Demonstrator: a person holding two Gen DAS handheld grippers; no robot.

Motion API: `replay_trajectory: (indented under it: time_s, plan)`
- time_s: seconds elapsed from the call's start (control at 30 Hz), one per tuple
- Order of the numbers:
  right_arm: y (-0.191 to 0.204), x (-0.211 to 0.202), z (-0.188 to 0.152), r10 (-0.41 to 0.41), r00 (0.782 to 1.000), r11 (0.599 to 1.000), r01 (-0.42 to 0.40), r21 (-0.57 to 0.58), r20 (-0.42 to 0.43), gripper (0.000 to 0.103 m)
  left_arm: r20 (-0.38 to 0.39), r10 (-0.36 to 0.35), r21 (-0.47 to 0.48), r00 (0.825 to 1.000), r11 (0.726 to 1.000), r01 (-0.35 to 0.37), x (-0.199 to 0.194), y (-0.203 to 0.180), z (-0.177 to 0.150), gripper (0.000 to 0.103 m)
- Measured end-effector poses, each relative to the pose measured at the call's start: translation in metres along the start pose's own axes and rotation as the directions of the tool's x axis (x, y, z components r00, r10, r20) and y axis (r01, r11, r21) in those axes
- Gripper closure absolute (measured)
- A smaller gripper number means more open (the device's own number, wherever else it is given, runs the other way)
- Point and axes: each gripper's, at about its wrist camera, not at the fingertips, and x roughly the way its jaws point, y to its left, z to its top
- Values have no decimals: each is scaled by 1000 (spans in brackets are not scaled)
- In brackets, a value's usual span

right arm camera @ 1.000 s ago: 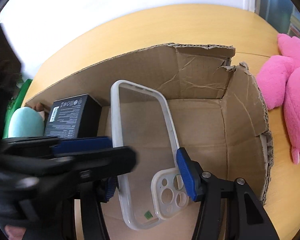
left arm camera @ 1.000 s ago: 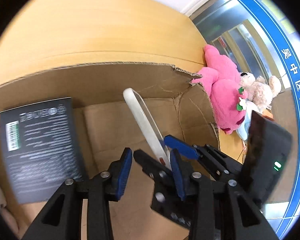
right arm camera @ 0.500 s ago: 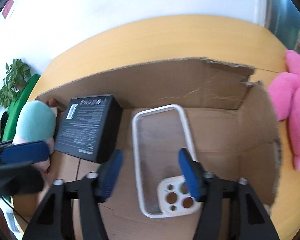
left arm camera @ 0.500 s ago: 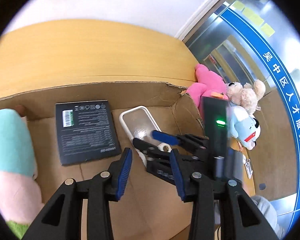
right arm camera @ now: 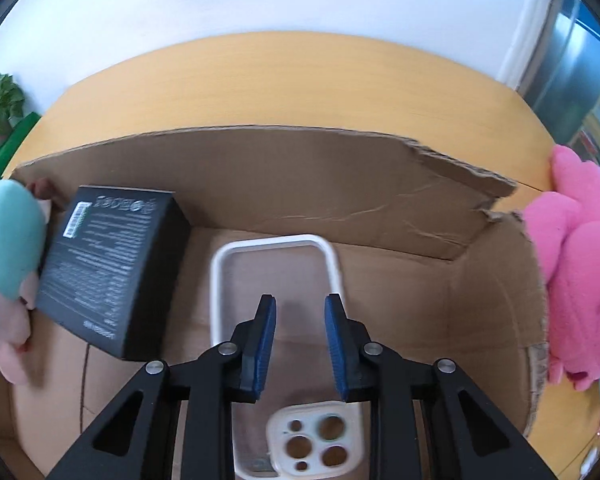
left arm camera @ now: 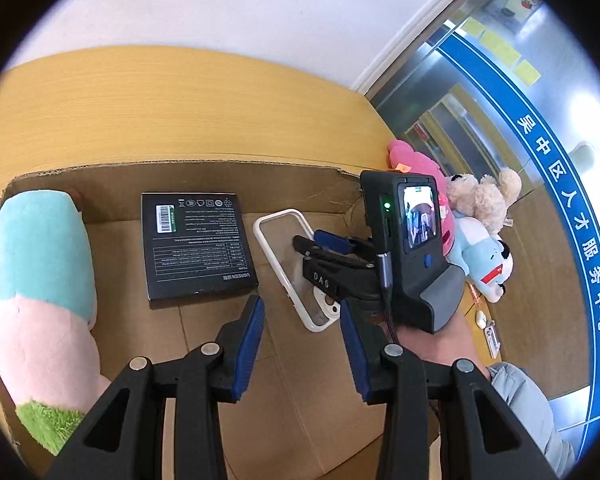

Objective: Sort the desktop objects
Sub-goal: 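Lower the phone case onto the box floor and open the right gripper, then raise the right gripper out of the cardboard box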

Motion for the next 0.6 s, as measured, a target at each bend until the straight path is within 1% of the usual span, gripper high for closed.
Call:
replay_trajectory:
  time_s: [0.07, 0.1, 0.13, 0.17, 0.2, 0.23, 0.27, 0.3, 0.33, 0.4, 0.47, 0.5, 0.6]
  plan:
    - [0, -18, -5, 38, 999, 999, -37, -27, 36, 77, 3, -7, 3, 1000, 1000, 7, 1, -2, 0, 64]
    - [9, -18, -5, 39, 998, 998, -37, -48, 46, 70, 3, -7, 3, 1000, 1000, 7, 2, -2, 1, 64]
    - [21, -21, -6, 15, 998, 995, -9, -103, 57, 64, 2, -7, 3, 1000, 1000, 7, 3, -2, 1, 64]
    - [24, -23, -8, -12, 998, 991, 20, -134, 63, 51, -1, -4, 4, 1000, 1000, 4, 4, -2, 1, 64]
    - [31, -22, -9, -58, 996, 982, 70, -174, 72, 46, -1, 2, 7, 1000, 1000, -2, 5, -1, 0, 64]
    - [35, -17, -11, -101, 993, 975, 111, -193, 63, 46, -4, -3, 5, 1000, 1000, 4, 6, -2, -1, 64]
    - [35, -13, -11, -111, 993, 974, 119, -194, 51, 46, -10, -11, 1, 1000, 1000, 11, 8, -1, -2, 64]
    - [32, -11, -13, -96, 994, 978, 104, -181, 48, 45, -14, -10, 0, 1000, 1000, 10, 10, 0, -2, 64]
    - [29, -9, -14, -102, 994, 981, 107, -164, 43, 45, -17, -3, 2, 1000, 1000, 3, 11, 0, -3, 64]
    - [23, -5, -15, -140, 990, 979, 142, -150, 25, 45, -25, 4, 2, 1000, 1000, -4, 14, 2, -4, 64]
    - [12, -7, -16, -140, 990, 984, 142, -108, 28, 45, -28, -1, -4, 1000, 1000, 0, 16, 4, -5, 64]
    - [5, -8, -16, -160, 987, 983, 162, -83, 25, 45, -29, -1, -7, 1000, 1000, 1, 17, 6, -5, 64]
    - [-18, -19, -20, -185, 983, 982, 185, -44, 16, 48, -32, 0, -14, 999, 1000, -1, 19, 9, -6, 64]
